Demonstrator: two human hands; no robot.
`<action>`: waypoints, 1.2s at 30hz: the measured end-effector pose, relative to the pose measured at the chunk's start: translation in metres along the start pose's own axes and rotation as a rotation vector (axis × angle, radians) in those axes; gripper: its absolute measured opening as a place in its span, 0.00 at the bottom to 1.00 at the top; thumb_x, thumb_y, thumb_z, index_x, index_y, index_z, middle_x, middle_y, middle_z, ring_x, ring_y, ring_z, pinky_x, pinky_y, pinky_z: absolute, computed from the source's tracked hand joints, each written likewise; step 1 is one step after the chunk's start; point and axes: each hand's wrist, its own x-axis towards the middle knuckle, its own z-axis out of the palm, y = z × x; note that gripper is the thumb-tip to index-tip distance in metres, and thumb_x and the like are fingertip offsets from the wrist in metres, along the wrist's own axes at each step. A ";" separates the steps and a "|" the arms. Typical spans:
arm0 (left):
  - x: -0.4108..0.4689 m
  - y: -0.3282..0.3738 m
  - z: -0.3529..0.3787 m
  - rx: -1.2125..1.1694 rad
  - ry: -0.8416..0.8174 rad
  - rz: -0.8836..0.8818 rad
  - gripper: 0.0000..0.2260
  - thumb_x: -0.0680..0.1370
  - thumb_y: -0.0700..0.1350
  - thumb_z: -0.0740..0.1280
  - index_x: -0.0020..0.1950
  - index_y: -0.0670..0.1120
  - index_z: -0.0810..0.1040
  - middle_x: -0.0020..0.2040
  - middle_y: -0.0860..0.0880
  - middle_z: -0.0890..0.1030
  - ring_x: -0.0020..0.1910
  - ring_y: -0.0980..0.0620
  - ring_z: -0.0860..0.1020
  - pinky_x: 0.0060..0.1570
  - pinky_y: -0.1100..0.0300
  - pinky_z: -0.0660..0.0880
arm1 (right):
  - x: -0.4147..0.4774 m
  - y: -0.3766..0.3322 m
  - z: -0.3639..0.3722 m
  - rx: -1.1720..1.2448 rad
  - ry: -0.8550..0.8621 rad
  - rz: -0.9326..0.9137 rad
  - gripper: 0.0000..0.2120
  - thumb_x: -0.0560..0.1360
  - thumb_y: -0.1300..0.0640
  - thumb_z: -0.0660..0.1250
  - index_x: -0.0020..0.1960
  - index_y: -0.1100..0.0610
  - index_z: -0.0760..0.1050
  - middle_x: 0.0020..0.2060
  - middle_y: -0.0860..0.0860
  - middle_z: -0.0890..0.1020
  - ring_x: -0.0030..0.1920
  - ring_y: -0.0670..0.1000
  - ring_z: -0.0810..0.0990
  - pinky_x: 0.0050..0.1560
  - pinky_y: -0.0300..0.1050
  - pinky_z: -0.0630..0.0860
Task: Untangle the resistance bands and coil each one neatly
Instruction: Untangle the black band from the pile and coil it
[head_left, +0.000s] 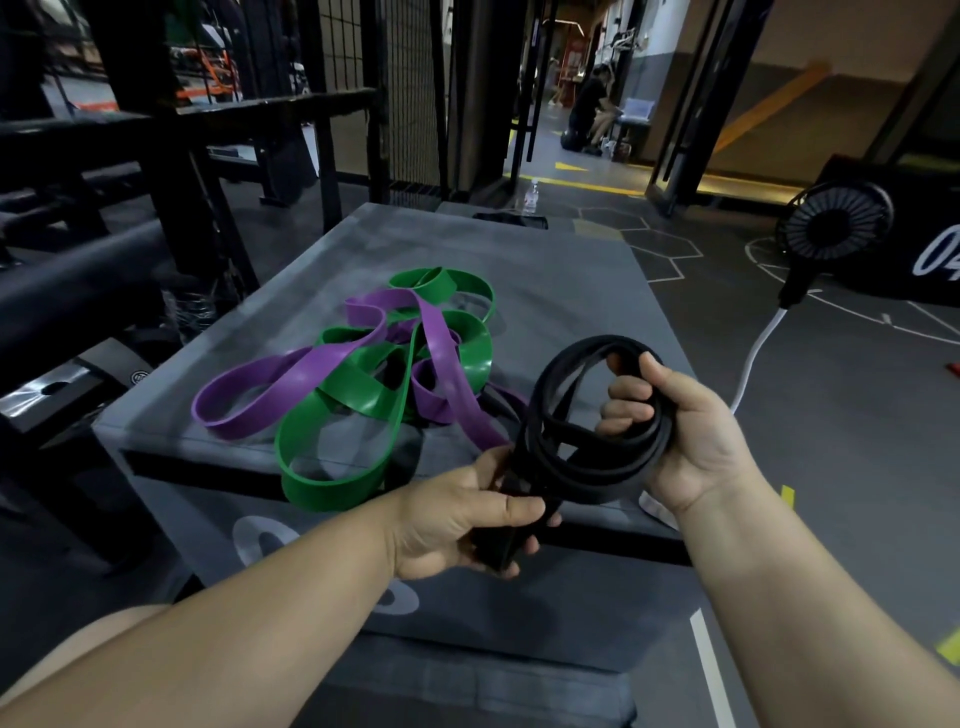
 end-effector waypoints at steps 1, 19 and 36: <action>0.001 0.000 -0.001 -0.005 0.010 0.003 0.22 0.69 0.44 0.69 0.61 0.54 0.71 0.47 0.49 0.83 0.43 0.51 0.79 0.38 0.58 0.77 | 0.000 0.000 -0.001 -0.001 -0.017 0.000 0.25 0.54 0.59 0.83 0.46 0.60 0.77 0.28 0.46 0.69 0.24 0.43 0.67 0.27 0.36 0.70; 0.007 0.002 -0.010 -0.237 0.170 0.137 0.15 0.68 0.41 0.69 0.54 0.47 0.76 0.52 0.43 0.80 0.46 0.46 0.80 0.40 0.52 0.77 | -0.016 -0.010 0.007 -0.423 0.015 0.035 0.25 0.44 0.53 0.85 0.36 0.59 0.81 0.27 0.52 0.74 0.29 0.51 0.77 0.33 0.46 0.79; 0.000 0.012 -0.013 0.161 0.168 0.296 0.34 0.63 0.34 0.78 0.65 0.48 0.70 0.55 0.51 0.81 0.56 0.56 0.79 0.53 0.63 0.75 | -0.021 0.004 0.028 -0.907 -0.319 0.102 0.19 0.62 0.63 0.72 0.48 0.72 0.73 0.27 0.57 0.79 0.28 0.52 0.77 0.35 0.42 0.76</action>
